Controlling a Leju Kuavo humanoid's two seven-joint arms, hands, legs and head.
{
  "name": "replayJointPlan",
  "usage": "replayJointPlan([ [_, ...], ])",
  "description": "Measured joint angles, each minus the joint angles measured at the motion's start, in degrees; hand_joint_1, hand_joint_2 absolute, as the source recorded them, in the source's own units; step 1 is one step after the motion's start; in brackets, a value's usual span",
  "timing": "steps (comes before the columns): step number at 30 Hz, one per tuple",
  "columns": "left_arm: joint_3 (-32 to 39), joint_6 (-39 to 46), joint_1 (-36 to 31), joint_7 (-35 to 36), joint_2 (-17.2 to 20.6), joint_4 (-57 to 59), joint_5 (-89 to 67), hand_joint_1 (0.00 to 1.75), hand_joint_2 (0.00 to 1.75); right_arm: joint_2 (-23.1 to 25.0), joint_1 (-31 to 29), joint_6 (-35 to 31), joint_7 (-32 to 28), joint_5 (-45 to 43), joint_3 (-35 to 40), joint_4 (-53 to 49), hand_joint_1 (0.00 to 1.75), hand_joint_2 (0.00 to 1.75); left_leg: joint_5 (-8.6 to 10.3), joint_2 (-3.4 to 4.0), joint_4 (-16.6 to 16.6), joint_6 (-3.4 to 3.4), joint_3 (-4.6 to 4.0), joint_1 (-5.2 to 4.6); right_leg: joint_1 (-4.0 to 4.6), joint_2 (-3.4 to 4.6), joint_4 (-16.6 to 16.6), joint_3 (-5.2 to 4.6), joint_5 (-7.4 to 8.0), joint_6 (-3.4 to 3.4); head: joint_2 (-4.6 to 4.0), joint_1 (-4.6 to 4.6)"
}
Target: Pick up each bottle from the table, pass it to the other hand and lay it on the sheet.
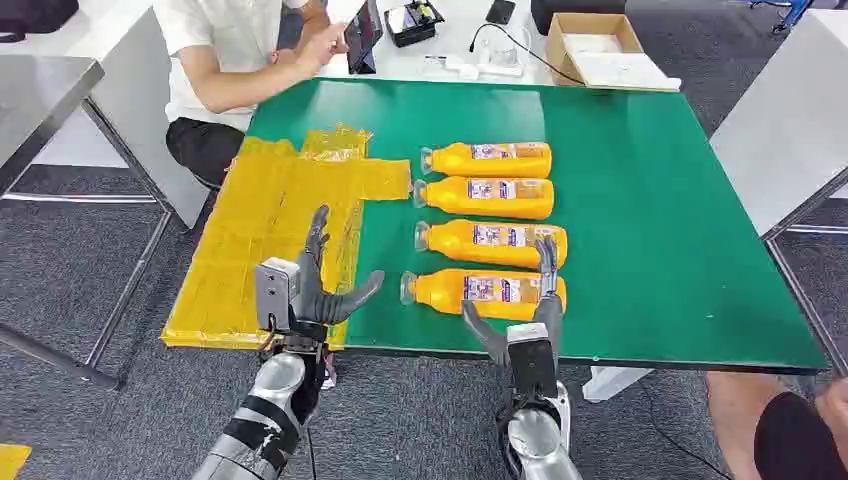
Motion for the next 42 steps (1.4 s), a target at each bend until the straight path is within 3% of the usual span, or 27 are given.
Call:
replayJointPlan([
  [12, 0.57, 0.26, -0.37, 2.1, 0.0, 0.26, 2.95, 0.0, 1.75, -1.18, -2.92, -1.62, 2.05, 4.2, 0.07, 4.55, 0.0, 1.75, 0.0, -0.01, 0.0, 0.0, 0.0, 0.0, 0.0, 0.0, -0.01, -0.01, 0.0, 0.0, 0.0, -0.02],
  [17, 0.44, 3.62, 1.3, -0.42, 0.02, -2.22, -1.54, 0.0, 1.75, -2.95, -3.21, -4.05, 1.33, 8.92, -0.02, 5.53, 0.0, 1.75, 0.0, -0.01, 0.01, 0.0, -0.01, 0.0, 0.0, 0.0, -0.01, -0.02, 0.0, 0.01, 0.0, -0.02],
  [21, 0.37, 6.08, 3.5, -3.83, 0.02, -6.06, -3.24, 0.0, 1.75, -4.15, -3.04, -3.78, -0.26, 7.5, -1.42, 4.74, 0.0, 1.75, -0.01, 0.0, 0.01, 0.0, -0.02, -0.01, -0.01, 0.0, -0.02, -0.03, 0.0, 0.01, 0.0, -0.02],
  [28, -0.22, 6.54, 5.54, -4.57, 0.02, -9.6, -3.0, 0.0, 1.75, -5.68, -3.85, -4.94, 4.31, 15.52, -1.68, 4.37, 0.0, 1.75, 0.0, 0.0, 0.01, 0.0, 0.01, -0.01, 0.0, 0.0, -0.02, -0.01, 0.01, 0.01, 0.0, -0.02],
  [31, -0.46, 6.8, 5.5, -4.68, 0.02, -9.7, -3.0, 0.0, 1.75, -6.78, -5.71, -6.58, 9.76, 23.53, -1.29, 5.64, 0.0, 1.75, 0.04, 0.01, 0.01, -0.02, 0.01, -0.01, -0.01, 0.0, 0.0, -0.01, 0.03, 0.02, 0.0, -0.04],
  [34, -0.92, 6.86, 5.28, -4.81, 0.0, -9.7, -3.26, 0.0, 1.75, -8.94, -10.28, -1.41, 13.25, 25.5, -0.92, 9.36, 0.0, 1.75, 0.09, -0.01, 0.02, 0.03, 0.01, -0.02, -0.02, 0.0, -0.01, 0.0, 0.08, 0.08, 0.0, 0.0],
  [38, -1.53, 6.14, 5.27, -4.72, 0.0, -9.68, -2.91, 0.0, 1.75, -10.91, -14.51, 6.85, 11.84, 21.55, -0.92, 13.91, 0.0, 1.75, 0.1, -0.03, 0.03, 0.04, 0.0, -0.03, -0.02, -0.01, -0.01, 0.01, 0.09, 0.09, 0.0, -0.02],
  [42, -1.57, 6.01, 4.85, -4.77, 0.0, -9.29, -2.41, 0.0, 1.75, -11.58, -16.62, 10.38, 11.04, 20.48, -0.63, 17.44, 0.0, 1.75, 0.09, -0.03, 0.03, 0.03, -0.02, -0.02, -0.01, -0.01, 0.0, -0.02, 0.09, 0.1, 0.0, -0.02],
])
